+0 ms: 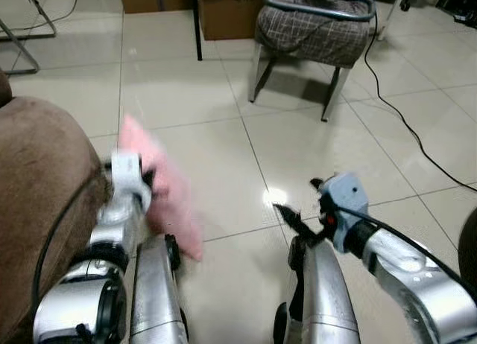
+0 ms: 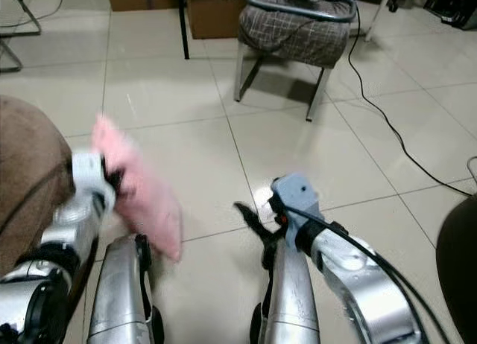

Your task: Move the pillow to the sofa from floor

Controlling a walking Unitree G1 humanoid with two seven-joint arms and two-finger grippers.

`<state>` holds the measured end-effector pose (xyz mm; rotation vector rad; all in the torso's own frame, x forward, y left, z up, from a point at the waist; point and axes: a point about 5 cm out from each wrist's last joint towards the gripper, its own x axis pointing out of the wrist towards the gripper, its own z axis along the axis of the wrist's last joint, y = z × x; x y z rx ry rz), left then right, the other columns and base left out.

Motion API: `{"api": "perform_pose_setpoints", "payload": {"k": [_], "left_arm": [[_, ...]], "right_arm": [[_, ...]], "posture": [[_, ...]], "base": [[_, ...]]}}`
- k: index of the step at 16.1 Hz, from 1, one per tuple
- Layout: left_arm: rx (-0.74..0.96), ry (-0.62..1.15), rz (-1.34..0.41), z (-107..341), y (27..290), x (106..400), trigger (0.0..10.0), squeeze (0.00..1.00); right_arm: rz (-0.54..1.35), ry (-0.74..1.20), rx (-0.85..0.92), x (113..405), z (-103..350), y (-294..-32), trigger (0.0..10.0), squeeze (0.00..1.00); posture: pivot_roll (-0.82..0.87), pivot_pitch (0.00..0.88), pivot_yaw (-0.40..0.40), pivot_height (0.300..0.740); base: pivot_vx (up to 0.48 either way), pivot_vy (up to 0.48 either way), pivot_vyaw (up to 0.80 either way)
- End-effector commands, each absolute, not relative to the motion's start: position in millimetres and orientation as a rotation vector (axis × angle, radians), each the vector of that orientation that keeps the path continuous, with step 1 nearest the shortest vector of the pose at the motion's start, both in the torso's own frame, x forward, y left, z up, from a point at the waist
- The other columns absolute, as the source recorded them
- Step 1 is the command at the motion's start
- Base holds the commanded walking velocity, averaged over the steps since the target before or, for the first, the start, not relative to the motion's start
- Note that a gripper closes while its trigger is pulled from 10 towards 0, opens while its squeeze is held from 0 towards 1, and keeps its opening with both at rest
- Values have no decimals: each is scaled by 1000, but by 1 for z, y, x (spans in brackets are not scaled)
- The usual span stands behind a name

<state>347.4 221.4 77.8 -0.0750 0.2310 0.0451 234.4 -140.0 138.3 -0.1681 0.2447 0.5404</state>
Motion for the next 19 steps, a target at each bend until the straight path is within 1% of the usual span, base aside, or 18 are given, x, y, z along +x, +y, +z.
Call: {"api": "perform_pose_setpoints", "payload": {"k": [1, 3, 4, 5, 6, 7, 8, 9, 10, 11, 13, 14, 17, 19], "left_arm": [[-109, 129, 27, 98, 219, 356, 0, 0], [-112, -8, 23, 125, 216, 359, 0, 0], [-108, -53, 18, 135, 214, 357, 0, 0], [-93, -91, -11, 144, 210, 352, 0, 0], [-73, -122, -41, 152, 204, 345, 0, 0], [-49, -154, -67, 160, 198, 331, 0, 0], [30, -190, -63, 167, 192, 314, 0, 0], [43, -192, -61, 168, 191, 311, 0, 0], [58, -200, -111, 169, 180, 293, 4627, 0], [58, -197, -117, 169, 178, 289, 9922, 0], [41, -168, -106, 166, 170, 276, 10000, 0], [76, -141, -93, 163, 166, 269, 10000, 0], [192, -105, -71, 158, 166, 270, 10000, 0], [190, -102, -46, 159, 168, 272, 10000, 0]], "right_arm": [[486, 229, -158, 239, 139, -146, 10000, 0], [428, 161, -67, 245, 147, -142, 10000, 0], [407, 120, -35, 247, 152, -140, 10000, 0], [397, 99, -40, 248, 154, -138, 10000, 0], [383, 81, -40, 250, 155, -137, 10000, 0], [350, 66, -15, 253, 155, -137, 10000, 0], [332, 58, 0, 257, 157, -136, 10000, 0], [333, 57, 2, 257, 157, -135, 10000, 0], [345, 53, -4, 259, 157, -134, 10000, 0], [345, 52, -6, 259, 157, -134, 10000, 0], [329, 41, -17, 260, 158, -137, 10000, 0], [320, 33, -24, 262, 158, -138, 10000, 0], [324, 34, -16, 264, 158, -137, 10000, 0], [327, 30, -12, 264, 159, -137, 10000, 0]], "posture": [[-23, 0, 3, 460], [-9, 0, 1, 460], [1, 0, -5, 469], [8, 0, -8, 479], [26, 0, -16, 488], [34, 0, -21, 498], [42, 0, -25, 513], [42, 0, -25, 518], [44, 0, -26, 533], [44, 0, -26, 538], [44, 0, -27, 552], [45, 0, -29, 567], [46, 0, -32, 602], [43, 0, -29, 622]], "base": [[0, 0, 0], [0, 0, 0], [0, 0, 0], [0, 0, 0], [0, 0, 0], [0, 0, 0], [0, 0, 0], [0, 0, 0], [0, 0, 0], [0, 0, 0], [0, 0, 0], [0, 0, 0], [0, 0, 0], [0, 0, 0]]}}
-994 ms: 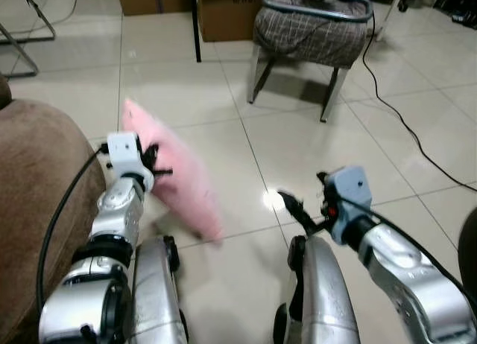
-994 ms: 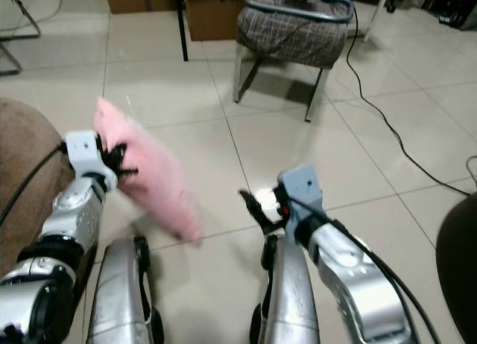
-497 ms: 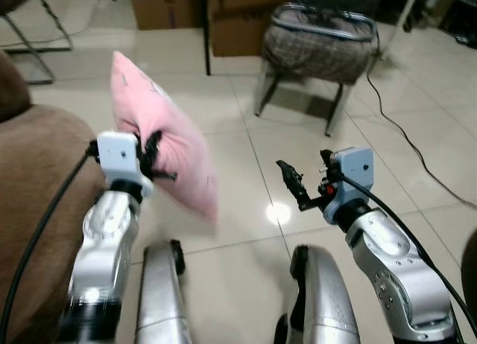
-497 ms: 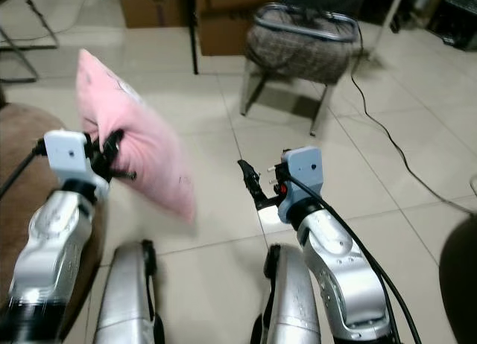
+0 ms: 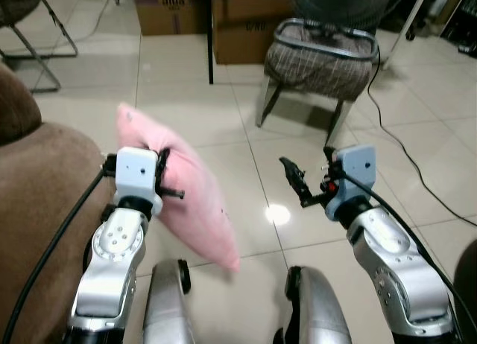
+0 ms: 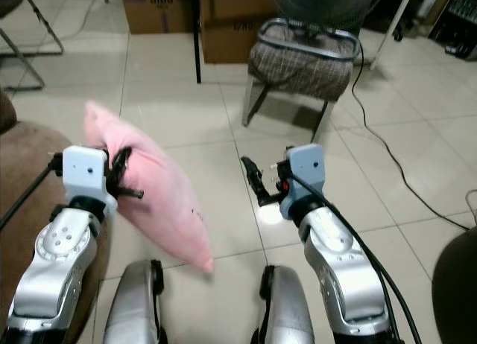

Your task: Move the pillow to the sofa from floor

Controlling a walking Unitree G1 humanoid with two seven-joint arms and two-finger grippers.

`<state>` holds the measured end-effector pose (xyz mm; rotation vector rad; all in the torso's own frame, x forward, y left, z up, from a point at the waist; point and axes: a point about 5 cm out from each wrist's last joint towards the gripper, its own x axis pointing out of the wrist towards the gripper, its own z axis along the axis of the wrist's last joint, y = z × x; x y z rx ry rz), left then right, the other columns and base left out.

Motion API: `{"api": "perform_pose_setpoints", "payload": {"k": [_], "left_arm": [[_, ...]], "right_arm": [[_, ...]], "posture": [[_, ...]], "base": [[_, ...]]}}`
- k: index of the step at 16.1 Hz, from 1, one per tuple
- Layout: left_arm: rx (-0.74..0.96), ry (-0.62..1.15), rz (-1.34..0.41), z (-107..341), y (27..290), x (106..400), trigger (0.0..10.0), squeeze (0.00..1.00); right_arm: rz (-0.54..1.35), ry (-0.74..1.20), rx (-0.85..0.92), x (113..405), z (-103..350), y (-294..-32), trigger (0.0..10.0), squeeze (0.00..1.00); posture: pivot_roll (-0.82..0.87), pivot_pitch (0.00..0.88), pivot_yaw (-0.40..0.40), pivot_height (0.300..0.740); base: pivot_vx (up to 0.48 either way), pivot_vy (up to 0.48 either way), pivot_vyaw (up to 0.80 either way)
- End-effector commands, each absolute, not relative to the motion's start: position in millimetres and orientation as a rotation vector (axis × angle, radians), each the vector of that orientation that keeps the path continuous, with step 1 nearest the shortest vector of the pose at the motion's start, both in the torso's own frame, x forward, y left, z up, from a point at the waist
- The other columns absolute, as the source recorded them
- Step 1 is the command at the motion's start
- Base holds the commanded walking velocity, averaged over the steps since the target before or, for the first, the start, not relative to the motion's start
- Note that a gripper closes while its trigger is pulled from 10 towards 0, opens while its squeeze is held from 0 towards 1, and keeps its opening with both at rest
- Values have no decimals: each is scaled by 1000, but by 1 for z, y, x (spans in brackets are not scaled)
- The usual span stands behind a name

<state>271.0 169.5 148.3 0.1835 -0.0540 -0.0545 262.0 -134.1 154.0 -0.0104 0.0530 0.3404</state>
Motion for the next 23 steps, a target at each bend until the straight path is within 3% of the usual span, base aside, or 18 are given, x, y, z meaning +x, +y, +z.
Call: {"api": "perform_pose_setpoints", "payload": {"k": [1, 11, 23], "left_arm": [[190, -96, -39, 160, 168, 272, 10000, 0], [201, -54, -15, 155, 167, 274, 10000, 0], [198, -65, -11, 159, 168, 278, 10000, 0]], "right_arm": [[329, 29, -12, 264, 159, -137, 10000, 0], [335, 30, -18, 264, 157, -136, 10000, 0], [189, 86, -63, 269, 142, -148, 10000, 0]], "posture": [[43, 0, -29, 632], [43, 0, -25, 737], [39, 0, -9, 740]], "base": [[0, 0, 0], [0, 0, 0], [0, 0, 0]]}}
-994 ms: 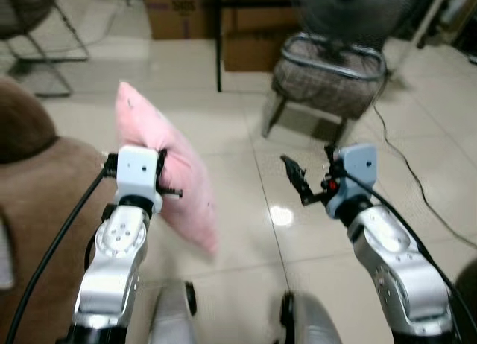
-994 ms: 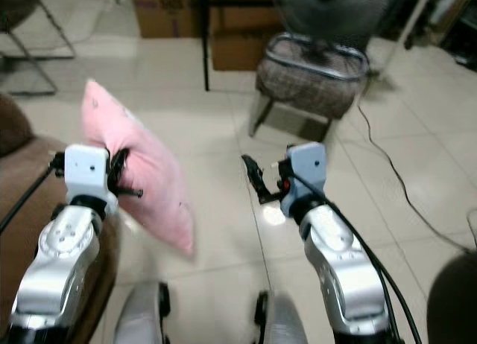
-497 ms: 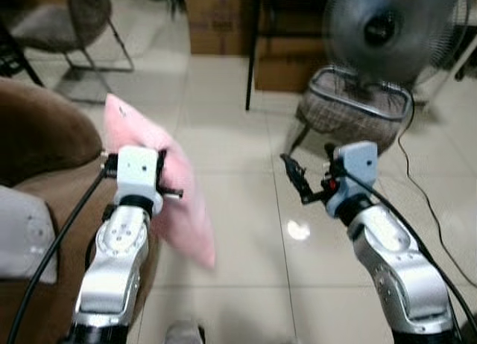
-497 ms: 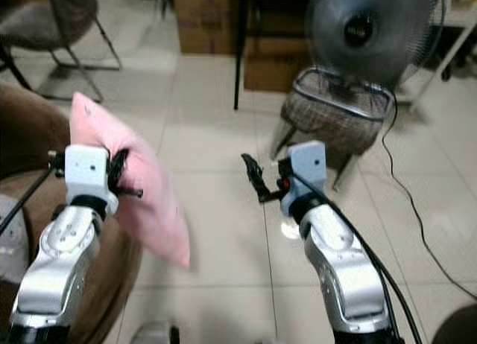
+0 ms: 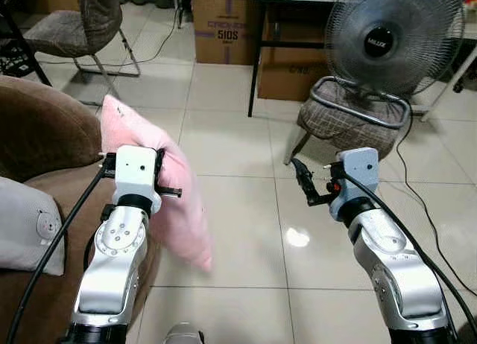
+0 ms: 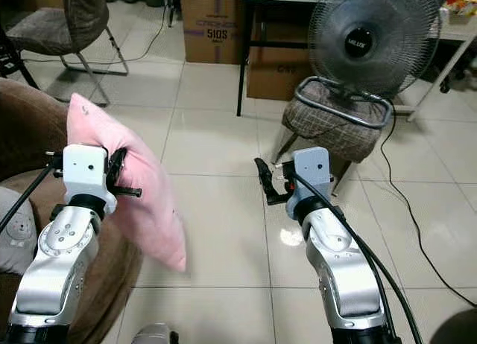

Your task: Move the pillow to the sofa from floor

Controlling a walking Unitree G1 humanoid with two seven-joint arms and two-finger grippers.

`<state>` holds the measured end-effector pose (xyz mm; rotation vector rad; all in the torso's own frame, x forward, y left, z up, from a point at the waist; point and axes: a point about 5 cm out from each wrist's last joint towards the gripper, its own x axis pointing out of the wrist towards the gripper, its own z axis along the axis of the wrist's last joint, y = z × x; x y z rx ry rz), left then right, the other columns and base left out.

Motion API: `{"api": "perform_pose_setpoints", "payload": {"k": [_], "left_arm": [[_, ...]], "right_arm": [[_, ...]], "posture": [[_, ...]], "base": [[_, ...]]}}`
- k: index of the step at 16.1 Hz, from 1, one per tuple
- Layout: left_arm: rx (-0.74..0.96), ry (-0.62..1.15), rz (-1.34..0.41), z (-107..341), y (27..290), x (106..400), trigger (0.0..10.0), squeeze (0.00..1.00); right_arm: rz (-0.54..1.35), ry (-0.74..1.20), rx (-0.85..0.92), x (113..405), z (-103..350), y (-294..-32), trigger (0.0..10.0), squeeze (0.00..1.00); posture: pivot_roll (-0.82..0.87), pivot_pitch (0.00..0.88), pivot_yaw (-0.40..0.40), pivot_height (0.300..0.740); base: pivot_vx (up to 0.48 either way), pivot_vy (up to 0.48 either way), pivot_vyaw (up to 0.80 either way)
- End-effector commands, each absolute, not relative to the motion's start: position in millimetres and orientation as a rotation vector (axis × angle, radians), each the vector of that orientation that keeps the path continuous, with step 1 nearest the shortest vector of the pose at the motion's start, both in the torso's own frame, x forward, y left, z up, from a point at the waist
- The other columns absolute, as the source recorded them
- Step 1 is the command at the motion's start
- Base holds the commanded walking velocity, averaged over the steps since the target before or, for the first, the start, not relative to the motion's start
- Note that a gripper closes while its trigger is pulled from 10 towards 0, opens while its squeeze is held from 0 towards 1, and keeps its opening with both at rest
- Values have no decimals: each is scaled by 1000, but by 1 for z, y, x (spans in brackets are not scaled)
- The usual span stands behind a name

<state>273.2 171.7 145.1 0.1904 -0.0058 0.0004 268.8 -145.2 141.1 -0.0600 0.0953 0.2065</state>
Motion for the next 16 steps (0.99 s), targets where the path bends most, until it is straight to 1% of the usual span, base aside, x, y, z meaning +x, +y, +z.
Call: {"api": "perform_pose_setpoints", "payload": {"k": [1, 3, 5, 6, 8, 9, 11, 12, 13, 14, 15, 16], "left_arm": [[199, -65, -14, 159, 168, 278, 10000, 0], [203, -59, -34, 158, 168, 279, 10000, 0], [286, -63, -171, 156, 165, 284, 10000, 0], [329, -68, -251, 157, 165, 289, 10000, 0], [412, -101, -392, 170, 170, 304, 10000, 0], [499, -134, -494, 187, 175, 316, 10000, 0], [685, -175, -641, 213, 178, 331, 10000, 0], [731, -182, -673, 217, 178, 333, 10000, 0], [798, -197, -724, 223, 175, 336, 10000, 0], [853, -223, -787, 228, 171, 337, 10000, 0], [886, -244, -871, 230, 165, 336, 10000, 0], [939, -272, -986, 229, 157, 331, 10000, 0]], "right_arm": [[191, 84, -63, 269, 143, -147, 10000, 0], [215, 71, -64, 269, 144, -146, 10000, 0], [305, 39, -89, 272, 149, -144, 10000, 0], [376, 18, -114, 274, 154, -144, 10000, 0], [606, -85, -189, 274, 175, -141, 10000, 0], [736, -154, -268, 275, 195, -144, 10000, 0], [887, -185, -433, 281, 217, -152, 10000, 0], [927, -179, -453, 282, 221, -153, 10000, 0], [996, -163, -475, 282, 225, -154, 10000, 914], [1094, -132, -504, 280, 227, -154, 10000, 1000], [1200, -102, -548, 278, 230, -154, 10000, 1000], [1265, -87, -601, 280, 235, -156, 10000, 1000]], "posture": [[39, 0, -9, 740], [36, 0, -10, 740], [45, 0, -13, 740], [45, 0, -13, 740], [47, 0, 0, 740], [47, 0, 0, 740], [44, 0, 10, 740], [44, 0, 10, 740], [48, 0, 6, 740], [48, 0, 6, 740], [47, 0, 5, 740], [53, 0, -2, 740]], "base": [[0, 0, 0], [0, 0, 0], [0, 0, 0], [0, 0, 0], [0, 0, 0], [0, 0, 0], [0, 0, 0], [0, 0, 0], [0, 0, 0], [0, 0, 0], [0, 0, 0], [0, 0, 0]]}}
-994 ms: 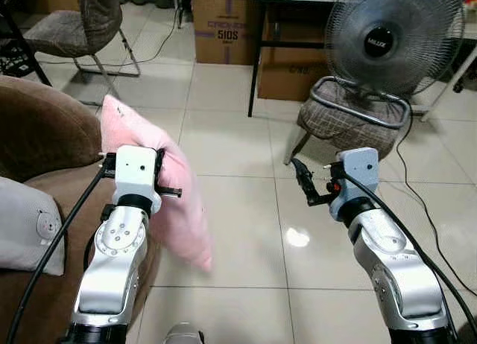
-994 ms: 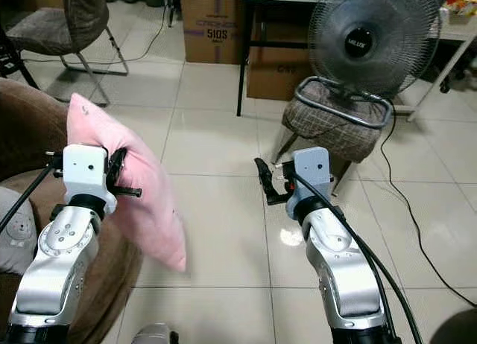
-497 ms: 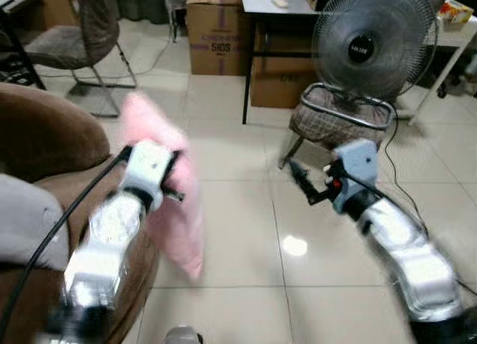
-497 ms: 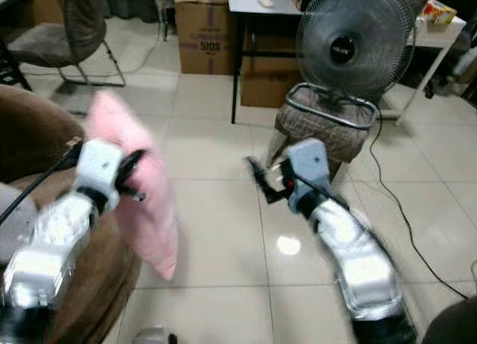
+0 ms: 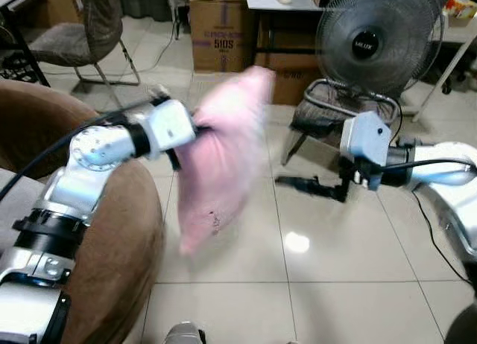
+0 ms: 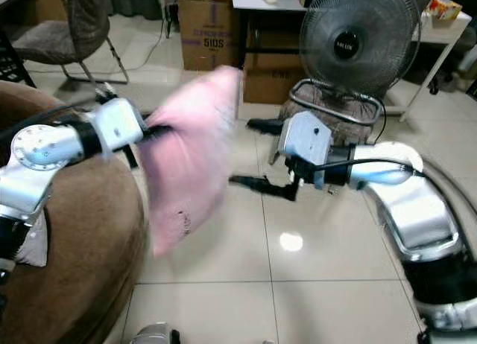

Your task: Move the pillow to the sofa from floor

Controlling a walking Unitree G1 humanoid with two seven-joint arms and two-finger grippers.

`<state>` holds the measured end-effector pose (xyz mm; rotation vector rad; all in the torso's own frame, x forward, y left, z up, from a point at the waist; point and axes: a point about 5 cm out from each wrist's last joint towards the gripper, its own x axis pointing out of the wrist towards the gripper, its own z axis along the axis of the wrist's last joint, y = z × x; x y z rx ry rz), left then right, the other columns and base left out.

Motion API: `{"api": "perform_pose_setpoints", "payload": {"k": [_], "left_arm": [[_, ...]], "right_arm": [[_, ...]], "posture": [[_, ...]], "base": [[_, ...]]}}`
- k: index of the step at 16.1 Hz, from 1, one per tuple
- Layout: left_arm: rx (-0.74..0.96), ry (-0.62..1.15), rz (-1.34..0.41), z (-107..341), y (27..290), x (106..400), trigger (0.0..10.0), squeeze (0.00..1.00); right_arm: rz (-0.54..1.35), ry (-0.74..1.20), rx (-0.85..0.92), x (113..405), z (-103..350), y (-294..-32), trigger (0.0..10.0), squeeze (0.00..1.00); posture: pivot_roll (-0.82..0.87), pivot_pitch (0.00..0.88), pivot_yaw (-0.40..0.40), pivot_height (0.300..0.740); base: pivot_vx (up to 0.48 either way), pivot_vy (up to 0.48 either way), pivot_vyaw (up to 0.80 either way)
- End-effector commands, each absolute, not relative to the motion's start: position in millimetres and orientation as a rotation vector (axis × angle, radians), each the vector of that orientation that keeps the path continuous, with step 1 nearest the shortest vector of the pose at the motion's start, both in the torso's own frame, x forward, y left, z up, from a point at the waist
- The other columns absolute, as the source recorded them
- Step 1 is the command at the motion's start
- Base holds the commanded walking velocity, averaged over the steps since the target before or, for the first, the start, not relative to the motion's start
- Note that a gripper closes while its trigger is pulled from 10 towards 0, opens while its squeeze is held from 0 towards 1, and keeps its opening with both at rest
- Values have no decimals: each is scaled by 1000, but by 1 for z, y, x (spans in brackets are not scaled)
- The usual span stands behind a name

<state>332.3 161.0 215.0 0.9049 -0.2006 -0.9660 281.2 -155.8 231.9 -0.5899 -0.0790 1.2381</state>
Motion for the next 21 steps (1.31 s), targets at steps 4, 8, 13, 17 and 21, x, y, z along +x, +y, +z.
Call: {"api": "perform_pose_setpoints", "payload": {"k": [4, 8, 13, 17, 21], "left_arm": [[1105, -287, -1129, 226, 155, 326, 10000, 0], [1147, -359, -1165, 239, 147, 322, 10000, 0], [1172, -328, -1182, 233, 150, 321, 10000, 0], [1117, -404, -1178, 238, 139, 319, 10000, 0], [1045, -426, -1189, 242, 130, 320, 10000, 0]], "right_arm": [[1389, -50, -744, 291, 253, -164, 10000, 1000], [1521, 97, -712, 289, 241, -159, 10000, 1000], [1465, 166, -558, 302, 231, -153, 10000, 0], [1311, 274, -576, 319, 209, -160, 10000, 0], [1193, 284, -531, 335, 198, -152, 10000, 0]], "posture": [[62, 0, -12, 740], [67, 0, -32, 740], [87, 0, -44, 740], [76, 0, -40, 740], [81, 0, -35, 740]], "base": [[0, 0, 0], [0, 0, 0], [0, 0, 0], [0, 0, 0], [0, 0, 0]]}}
